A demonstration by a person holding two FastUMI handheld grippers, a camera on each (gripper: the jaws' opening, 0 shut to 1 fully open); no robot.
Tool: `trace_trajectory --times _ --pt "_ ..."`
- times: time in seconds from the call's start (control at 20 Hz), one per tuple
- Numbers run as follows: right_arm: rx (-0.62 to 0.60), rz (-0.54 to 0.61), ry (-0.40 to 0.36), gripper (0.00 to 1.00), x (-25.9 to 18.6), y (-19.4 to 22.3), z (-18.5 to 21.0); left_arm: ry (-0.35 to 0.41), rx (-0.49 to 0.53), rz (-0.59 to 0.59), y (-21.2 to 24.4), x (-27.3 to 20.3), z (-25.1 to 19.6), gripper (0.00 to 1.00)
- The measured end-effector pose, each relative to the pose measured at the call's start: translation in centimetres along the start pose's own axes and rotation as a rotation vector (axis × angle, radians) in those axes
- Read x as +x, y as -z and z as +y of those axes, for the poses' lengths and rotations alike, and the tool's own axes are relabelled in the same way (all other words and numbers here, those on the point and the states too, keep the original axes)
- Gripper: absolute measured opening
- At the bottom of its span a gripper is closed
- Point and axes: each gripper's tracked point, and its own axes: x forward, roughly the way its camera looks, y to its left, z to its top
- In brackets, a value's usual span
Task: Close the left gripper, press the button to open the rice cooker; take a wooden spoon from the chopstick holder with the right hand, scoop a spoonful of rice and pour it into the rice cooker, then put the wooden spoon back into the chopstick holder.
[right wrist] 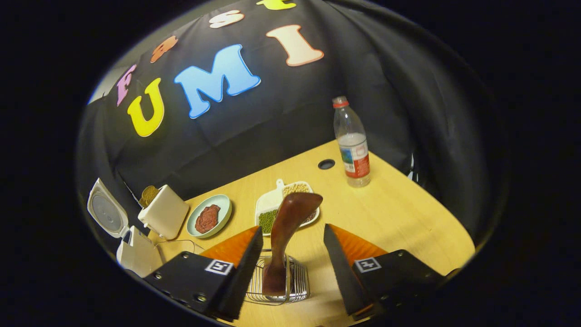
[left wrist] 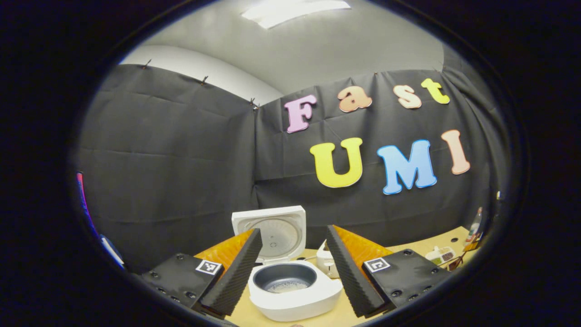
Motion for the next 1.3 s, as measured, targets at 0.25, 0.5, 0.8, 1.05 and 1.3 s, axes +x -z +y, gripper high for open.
trace_trajectory --times 0.25,0.5,0.8,1.05,1.3 --pt "-0.017 -0.004 -0.052 0.13 0.1 0.1 2.5 0.004 0.021 0.036 1.6 -0.2 0.6 0.98" --pt "-0.196 -0.134 -0.008 0.13 -2.8 -3.4 4.7 -0.002 -0.052 0.032 1.9 0.6 3.2 0.94" --pt "-0.271 -0.257 -0.04 0.13 -6.8 -7.0 10.4 -0.016 -0.116 0.036 3.9 1.4 7.0 0.98" --pt "-0.243 -0.262 -0.133 0.13 -7.3 -4.9 16.8 -0.038 -0.123 0.049 5.7 1.2 11.3 0.94" --pt "-0.285 -0.205 -0.173 0.13 -6.1 0.4 21.0 -0.05 -0.104 0.056 6.8 0.9 15.4 1.0"
